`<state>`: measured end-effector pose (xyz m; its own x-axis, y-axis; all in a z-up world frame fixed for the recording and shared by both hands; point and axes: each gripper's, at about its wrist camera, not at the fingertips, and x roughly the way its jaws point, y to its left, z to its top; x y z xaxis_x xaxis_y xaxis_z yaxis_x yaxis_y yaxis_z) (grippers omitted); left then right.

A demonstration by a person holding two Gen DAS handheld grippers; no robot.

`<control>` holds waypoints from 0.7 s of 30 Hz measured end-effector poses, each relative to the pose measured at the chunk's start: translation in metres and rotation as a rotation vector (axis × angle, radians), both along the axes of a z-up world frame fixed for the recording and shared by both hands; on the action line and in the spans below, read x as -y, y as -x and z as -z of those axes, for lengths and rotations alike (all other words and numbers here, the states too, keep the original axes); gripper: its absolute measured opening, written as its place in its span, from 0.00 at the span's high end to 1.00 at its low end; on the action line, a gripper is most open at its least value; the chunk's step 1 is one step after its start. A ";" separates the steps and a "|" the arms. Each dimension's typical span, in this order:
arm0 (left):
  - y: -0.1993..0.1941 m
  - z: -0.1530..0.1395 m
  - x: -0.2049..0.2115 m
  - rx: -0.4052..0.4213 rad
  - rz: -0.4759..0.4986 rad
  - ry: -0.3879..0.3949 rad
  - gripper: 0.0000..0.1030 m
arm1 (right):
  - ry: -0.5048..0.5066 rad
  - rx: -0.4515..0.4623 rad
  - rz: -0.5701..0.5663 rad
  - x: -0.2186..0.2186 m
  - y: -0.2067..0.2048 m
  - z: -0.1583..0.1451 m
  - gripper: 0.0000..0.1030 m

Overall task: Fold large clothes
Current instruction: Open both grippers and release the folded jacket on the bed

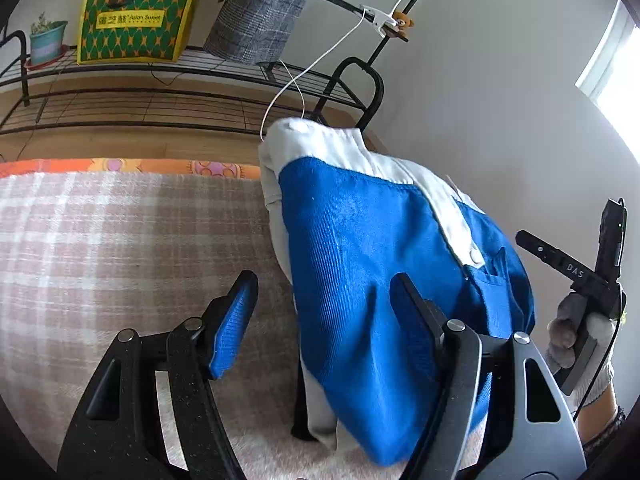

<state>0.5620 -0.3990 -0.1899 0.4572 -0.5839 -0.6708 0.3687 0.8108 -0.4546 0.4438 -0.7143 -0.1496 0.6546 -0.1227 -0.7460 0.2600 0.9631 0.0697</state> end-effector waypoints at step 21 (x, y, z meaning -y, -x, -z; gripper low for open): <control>0.151 -0.161 -0.070 0.215 0.054 0.007 0.33 | 0.022 0.168 -0.017 -0.086 0.123 -0.159 0.29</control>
